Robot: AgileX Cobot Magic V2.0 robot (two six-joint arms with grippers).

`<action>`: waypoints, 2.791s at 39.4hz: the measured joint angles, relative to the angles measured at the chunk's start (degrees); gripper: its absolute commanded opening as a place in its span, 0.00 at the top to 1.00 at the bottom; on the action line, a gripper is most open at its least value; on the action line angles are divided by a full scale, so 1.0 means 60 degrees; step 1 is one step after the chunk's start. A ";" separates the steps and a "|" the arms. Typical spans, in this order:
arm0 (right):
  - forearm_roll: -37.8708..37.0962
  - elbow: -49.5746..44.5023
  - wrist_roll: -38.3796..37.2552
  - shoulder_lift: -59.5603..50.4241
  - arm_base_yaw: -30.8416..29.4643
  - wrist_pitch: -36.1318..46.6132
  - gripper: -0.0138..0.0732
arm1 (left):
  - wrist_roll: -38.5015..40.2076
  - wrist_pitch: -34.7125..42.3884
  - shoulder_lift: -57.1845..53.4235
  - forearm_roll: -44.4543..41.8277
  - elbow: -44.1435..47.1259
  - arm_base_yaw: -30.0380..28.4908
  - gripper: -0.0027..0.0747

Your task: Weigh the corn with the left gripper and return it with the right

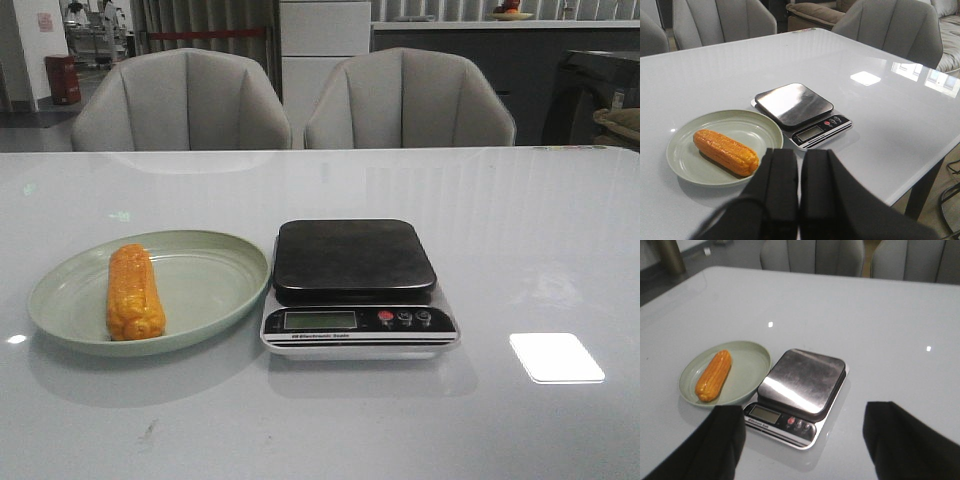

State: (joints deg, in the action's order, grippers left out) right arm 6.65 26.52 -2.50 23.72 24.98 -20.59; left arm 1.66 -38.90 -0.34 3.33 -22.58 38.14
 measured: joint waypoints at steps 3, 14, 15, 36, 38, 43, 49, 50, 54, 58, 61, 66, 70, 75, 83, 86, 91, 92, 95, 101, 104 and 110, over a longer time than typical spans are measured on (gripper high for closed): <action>-0.0206 -0.0898 0.0000 -0.1005 0.0000 0.0841 0.16 | 0.0000 0.0000 0.0000 0.0000 0.0000 0.0000 0.82; -0.0382 -0.2898 0.0022 -0.2418 0.0000 0.2128 0.18 | 0.0000 0.0000 0.0000 0.0000 0.0000 0.0000 0.82; -0.0382 -0.2926 0.0022 -0.2433 0.0000 0.2149 0.21 | 0.0000 0.0000 0.0000 0.0000 0.0000 0.0000 0.82; -0.0397 -0.2967 0.0022 -0.2456 0.0000 0.1922 0.65 | 0.0000 0.0000 0.0000 0.0000 0.0000 0.0000 0.82; -0.0397 -0.2967 0.0022 -0.2456 0.0000 0.1922 0.65 | 0.0000 0.0000 0.0000 0.0000 0.0000 0.0000 0.82; -0.0397 -0.2967 0.0022 -0.2456 0.0000 0.1915 0.65 | 0.0000 0.0000 0.0000 0.0000 0.0000 0.0000 0.82; -0.0397 -0.2967 0.0022 -0.2456 0.0000 0.1900 0.65 | 0.0000 0.0000 0.0000 0.0000 0.0000 0.0000 0.82; -0.0397 -0.2967 0.0022 -0.2456 0.0000 0.1900 0.65 | 0.0000 0.0000 0.0000 0.0000 0.0000 0.0000 0.82; -0.0397 -0.2967 0.0022 -0.2456 0.0000 0.1900 0.65 | -0.0041 0.0023 0.0000 -0.0066 0.0038 0.0000 0.82; -0.0397 -0.2967 0.0022 -0.2456 0.0000 0.1900 0.65 | -0.0121 0.0531 0.0000 -0.0290 0.0257 -0.0094 0.82; -0.0397 -0.2967 0.0022 -0.2456 0.0000 0.1900 0.65 | -0.0121 0.1458 0.0000 -0.0360 0.0625 -0.0546 0.82; -0.0397 -0.2967 0.0022 -0.2456 0.0000 0.1900 0.65 | -0.0125 0.3065 0.0000 -0.0555 0.1531 -0.1756 0.82; -0.0397 -0.2967 0.0022 -0.2456 0.0000 0.1900 0.65 | -0.0143 0.3862 0.0000 -0.0608 0.2261 -0.2835 0.82; -0.0397 -0.2967 0.0022 -0.2456 0.0000 0.1900 0.65 | -0.0147 0.4375 0.0000 -0.0665 0.3034 -0.4116 0.82; -0.0397 -0.2967 0.0022 -0.2456 0.0000 0.1894 0.65 | -0.0164 0.4815 0.0000 -0.0665 0.3833 -0.5522 0.82; -0.0397 -0.2967 0.0022 -0.2456 0.0000 0.1894 0.65 | -0.0164 0.5485 0.0000 -0.0665 0.3833 -0.5846 0.82; -0.0397 -0.2967 0.0022 -0.2456 0.0000 0.1894 0.65 | -0.0147 0.5906 0.0000 -0.0665 0.3833 -0.6247 0.82; -0.0397 -0.2967 0.0022 -0.2456 0.0000 0.1894 0.65 | -0.0147 0.5929 0.0000 -0.0665 0.3833 -0.6312 0.82; -0.0397 -0.2967 0.0022 -0.2456 0.0000 0.1894 0.65 | -0.0147 0.5974 0.0000 -0.0665 0.3833 -0.6409 0.82; -0.0397 -0.2967 0.0022 -0.2456 0.0000 0.1894 0.65 | -0.0147 0.6021 0.0000 -0.0665 0.3833 -0.6444 0.82; -0.0397 -0.2967 0.0022 -0.2456 0.0000 0.1894 0.65 | -0.0147 0.6021 0.0000 -0.0665 0.3833 -0.6444 0.82; -0.0397 -0.2967 0.0022 -0.2456 0.0000 0.1894 0.65 | -0.0147 0.6021 0.0000 -0.0665 0.3833 -0.6444 0.82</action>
State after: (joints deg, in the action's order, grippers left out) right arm 4.26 8.72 -2.37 8.98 24.98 -9.22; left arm 0.78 -2.78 -0.34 -0.66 0.41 -0.53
